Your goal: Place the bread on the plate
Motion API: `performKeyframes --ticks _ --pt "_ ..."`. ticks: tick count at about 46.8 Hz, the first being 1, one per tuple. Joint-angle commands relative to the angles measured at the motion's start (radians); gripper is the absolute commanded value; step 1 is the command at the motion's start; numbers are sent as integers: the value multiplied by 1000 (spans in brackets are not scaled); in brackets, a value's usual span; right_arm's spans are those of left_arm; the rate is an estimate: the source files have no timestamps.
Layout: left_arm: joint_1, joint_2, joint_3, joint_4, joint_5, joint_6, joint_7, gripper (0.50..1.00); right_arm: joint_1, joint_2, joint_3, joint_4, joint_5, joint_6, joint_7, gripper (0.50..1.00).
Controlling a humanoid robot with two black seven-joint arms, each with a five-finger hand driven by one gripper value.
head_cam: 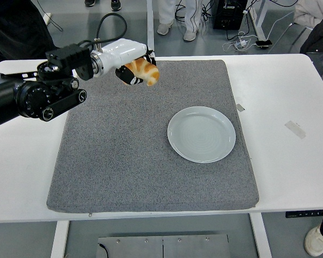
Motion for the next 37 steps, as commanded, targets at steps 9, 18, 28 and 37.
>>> performKeyframes --ticks 9,18,28,37 --pt "-34 -14 0 0 -2 -12 -5 500 0 0 0 0 0 0 0 1000" --pt "-37 -120 25 43 -1 -17 -6 500 0 0 0 0 0 0 0 1000" --pt "-42 -196 39 71 -1 -17 -5 500 0 0 0 0 2 0 0 1000" --pt "-42 -196 54 102 -7 -18 -5 500 0 0 0 0 0 0 0 1000"
